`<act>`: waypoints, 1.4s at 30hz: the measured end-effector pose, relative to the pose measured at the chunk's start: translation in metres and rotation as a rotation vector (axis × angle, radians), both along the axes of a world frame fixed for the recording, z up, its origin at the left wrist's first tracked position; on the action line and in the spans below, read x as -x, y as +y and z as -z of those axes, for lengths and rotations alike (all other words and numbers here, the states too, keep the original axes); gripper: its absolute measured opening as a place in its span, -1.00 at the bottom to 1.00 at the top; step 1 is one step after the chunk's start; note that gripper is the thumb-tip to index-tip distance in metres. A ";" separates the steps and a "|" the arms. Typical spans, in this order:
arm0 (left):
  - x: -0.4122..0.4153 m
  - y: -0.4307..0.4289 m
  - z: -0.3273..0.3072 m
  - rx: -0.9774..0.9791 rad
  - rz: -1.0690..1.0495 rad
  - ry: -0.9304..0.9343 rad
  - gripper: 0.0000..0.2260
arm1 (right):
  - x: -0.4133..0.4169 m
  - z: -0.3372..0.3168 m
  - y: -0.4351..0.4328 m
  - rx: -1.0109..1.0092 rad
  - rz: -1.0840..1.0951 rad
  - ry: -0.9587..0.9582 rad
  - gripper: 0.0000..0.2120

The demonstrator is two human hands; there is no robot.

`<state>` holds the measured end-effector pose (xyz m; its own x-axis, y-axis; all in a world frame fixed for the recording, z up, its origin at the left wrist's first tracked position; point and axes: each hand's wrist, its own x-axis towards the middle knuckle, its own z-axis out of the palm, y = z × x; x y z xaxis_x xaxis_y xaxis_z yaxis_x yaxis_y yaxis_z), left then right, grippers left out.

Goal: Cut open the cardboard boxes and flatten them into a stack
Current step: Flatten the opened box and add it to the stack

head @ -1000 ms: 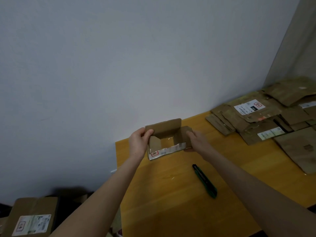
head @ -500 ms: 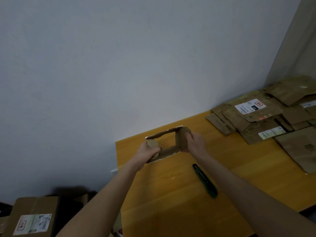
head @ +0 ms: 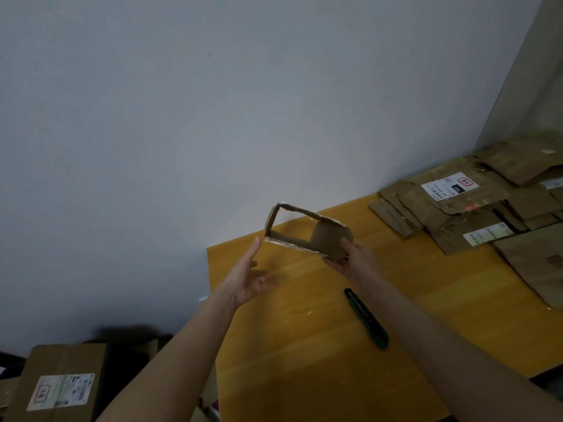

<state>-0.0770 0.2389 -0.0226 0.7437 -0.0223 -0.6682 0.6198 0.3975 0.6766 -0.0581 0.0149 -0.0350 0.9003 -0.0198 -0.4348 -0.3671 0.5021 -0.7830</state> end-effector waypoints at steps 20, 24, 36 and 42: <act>-0.003 0.022 0.010 -0.014 0.022 0.050 -0.75 | 0.015 0.024 -0.022 0.216 -0.588 0.015 -0.51; 0.003 0.015 0.015 -0.068 0.059 -0.017 -0.73 | 0.010 0.025 -0.012 0.425 -0.515 0.103 -0.12; 0.016 0.005 0.062 -0.487 -0.062 -0.001 -0.68 | 0.022 0.080 0.009 0.912 -0.494 0.057 -0.56; 0.029 -0.010 0.125 -0.957 0.057 0.085 -0.54 | 0.034 0.117 0.032 1.429 -0.637 0.150 -0.66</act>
